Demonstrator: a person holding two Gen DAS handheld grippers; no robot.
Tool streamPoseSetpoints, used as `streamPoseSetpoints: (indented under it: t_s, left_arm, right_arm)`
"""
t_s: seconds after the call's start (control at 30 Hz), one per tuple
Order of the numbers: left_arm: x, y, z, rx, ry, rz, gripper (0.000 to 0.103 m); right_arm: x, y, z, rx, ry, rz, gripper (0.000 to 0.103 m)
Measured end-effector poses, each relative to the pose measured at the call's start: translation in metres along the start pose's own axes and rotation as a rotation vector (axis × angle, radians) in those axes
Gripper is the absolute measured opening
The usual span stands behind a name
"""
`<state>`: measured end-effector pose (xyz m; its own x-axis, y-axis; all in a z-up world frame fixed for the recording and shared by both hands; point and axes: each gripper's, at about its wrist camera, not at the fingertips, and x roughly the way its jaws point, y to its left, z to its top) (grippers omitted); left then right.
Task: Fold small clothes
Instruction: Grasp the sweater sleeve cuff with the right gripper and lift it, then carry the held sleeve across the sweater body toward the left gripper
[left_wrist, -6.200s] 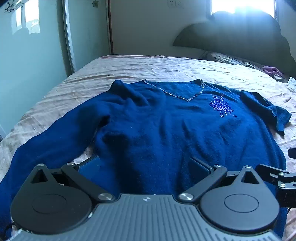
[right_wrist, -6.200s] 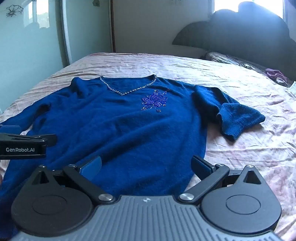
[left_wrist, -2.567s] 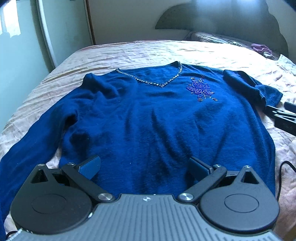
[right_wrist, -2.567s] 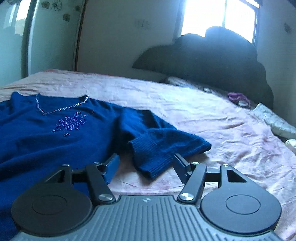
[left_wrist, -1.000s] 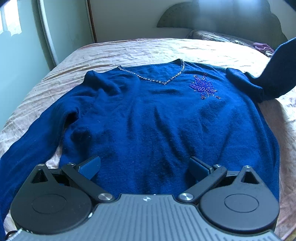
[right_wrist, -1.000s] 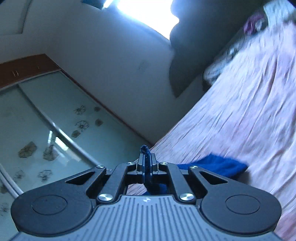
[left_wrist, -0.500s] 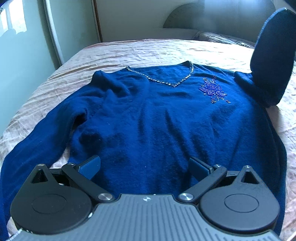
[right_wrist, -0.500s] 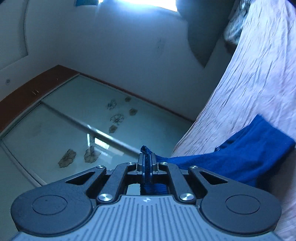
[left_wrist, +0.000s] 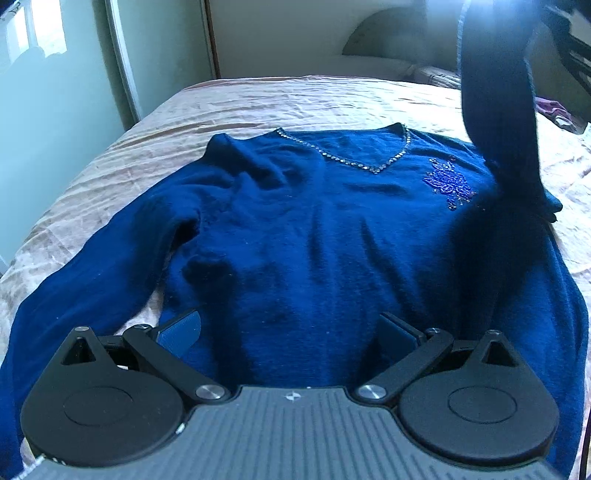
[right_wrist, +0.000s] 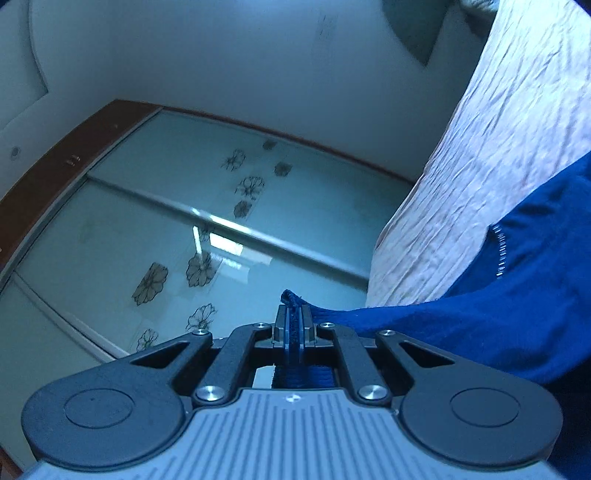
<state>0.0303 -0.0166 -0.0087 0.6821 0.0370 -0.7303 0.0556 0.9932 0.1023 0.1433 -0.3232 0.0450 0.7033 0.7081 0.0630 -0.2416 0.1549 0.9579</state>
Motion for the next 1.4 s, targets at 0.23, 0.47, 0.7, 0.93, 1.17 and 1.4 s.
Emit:
streamPoseSetpoints:
  t_s: [0.23, 0.47, 0.7, 0.93, 1.17, 1.4]
  left_arm:
    - [0.002, 0.010, -0.002, -0.022, 0.005, 0.009, 0.102]
    - [0.004, 0.023, -0.005, -0.048, 0.012, 0.019, 0.102]
    - [0.006, 0.035, -0.007, -0.079, 0.025, 0.021, 0.102]
    - [0.006, 0.043, -0.009, -0.095, 0.031, 0.027, 0.103]
    - [0.002, 0.057, -0.012, -0.129, 0.034, 0.043, 0.103]
    - [-0.001, 0.064, -0.012, -0.154, 0.033, 0.048, 0.103]
  right_arm:
    - [0.038, 0.009, -0.003, -0.014, 0.068, 0.019, 0.005]
    - [0.080, -0.007, -0.014, 0.017, 0.149, 0.005, 0.005]
    - [0.117, -0.028, -0.032, 0.068, 0.218, -0.025, 0.005]
    - [0.162, -0.047, -0.050, 0.049, 0.293, -0.098, 0.005]
    - [0.183, -0.079, -0.073, 0.094, 0.361, -0.176, 0.007]
    - [0.189, -0.100, -0.084, 0.124, 0.383, -0.255, 0.008]
